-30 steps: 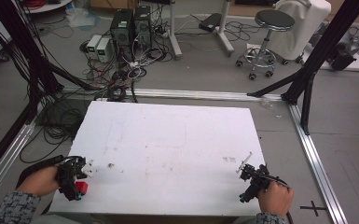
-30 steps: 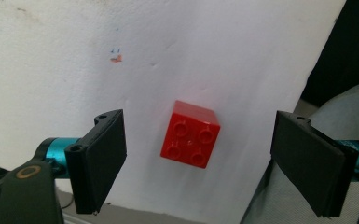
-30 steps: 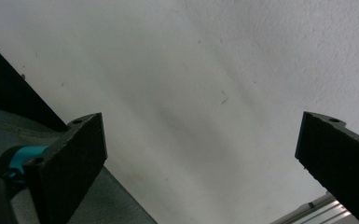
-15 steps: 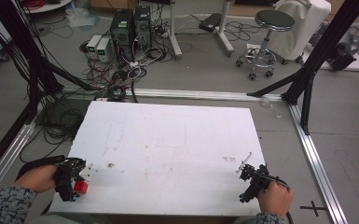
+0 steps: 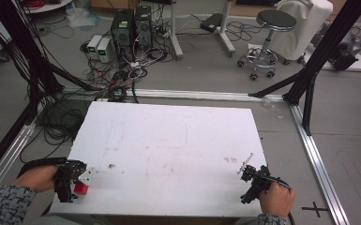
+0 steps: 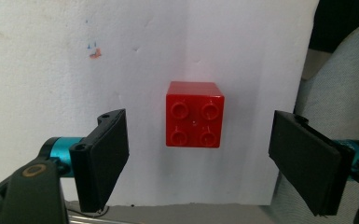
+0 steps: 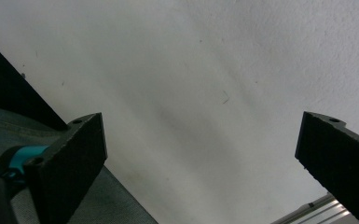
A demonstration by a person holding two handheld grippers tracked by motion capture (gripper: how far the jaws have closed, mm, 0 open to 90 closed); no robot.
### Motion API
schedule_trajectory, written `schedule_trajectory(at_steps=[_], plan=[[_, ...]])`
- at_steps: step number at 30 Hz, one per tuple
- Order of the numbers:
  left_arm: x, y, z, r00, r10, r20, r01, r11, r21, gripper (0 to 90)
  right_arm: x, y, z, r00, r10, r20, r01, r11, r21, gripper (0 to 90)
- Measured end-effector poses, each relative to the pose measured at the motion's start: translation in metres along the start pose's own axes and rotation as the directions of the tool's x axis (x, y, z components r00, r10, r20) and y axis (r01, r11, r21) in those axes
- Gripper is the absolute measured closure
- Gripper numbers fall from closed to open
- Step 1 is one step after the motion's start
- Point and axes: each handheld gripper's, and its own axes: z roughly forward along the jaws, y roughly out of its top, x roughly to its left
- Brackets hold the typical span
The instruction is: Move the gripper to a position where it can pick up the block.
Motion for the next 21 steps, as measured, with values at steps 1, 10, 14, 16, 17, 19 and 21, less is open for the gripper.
schedule_trajectory(at_steps=[1, 10, 14, 16, 17, 19, 21], plan=[[0.0, 0.0, 0.001, 1.0, 0.009, -0.001, -0.009, 1.0, 0.001, 20.4, 0.0, 0.0, 0.0, 1.0, 0.003, 0.0, -0.003, 1.0, 0.002, 1.1], [0.001, -0.002, 0.014, 0.9996, 0.029, 0.004, -0.029, 0.9995, 0.009, 20.5, 0.0, 0.001, 0.001, 1.0, -0.002, 0.0, 0.002, 1.0, 0.006, 1.1], [0.001, -0.001, 0.019, 0.9992, 0.038, 0.008, -0.038, 0.9992, 0.009, 20.5, 0.0, 0.0, 0.001, 1.0, 0.002, -0.001, -0.002, 1.0, 0.003, 1.1], [0.001, 0.0, 0.022, 0.999, 0.043, 0.01, -0.043, 0.999, 0.008, 20.6, 0.0, 0.0, 0.001, 1.0, 0.002, -0.002, -0.002, 1.0, 0.004, 1.1], [0.001, 0.0, 0.023, 0.9992, 0.039, 0.009, -0.039, 0.9992, 0.005, 20.6, 0.0, 0.0, 0.001, 1.0, 0.004, -0.002, -0.004, 1.0, 0.005, 1.2], [0.001, 0.0, 0.025, 0.999, 0.044, 0.009, -0.044, 0.999, 0.01, 20.6, 0.0, 0.0, 0.001, 1.0, 0.0, -0.002, 0.0, 1.0, 0.004, 1.1], [0.001, 0.0, 0.026, 0.9982, 0.059, 0.014, -0.059, 0.9982, 0.014, 20.7, 0.0, 0.0, 0.001, 1.0, 0.0, -0.003, 0.0, 1.0, 0.005, 1.1]])
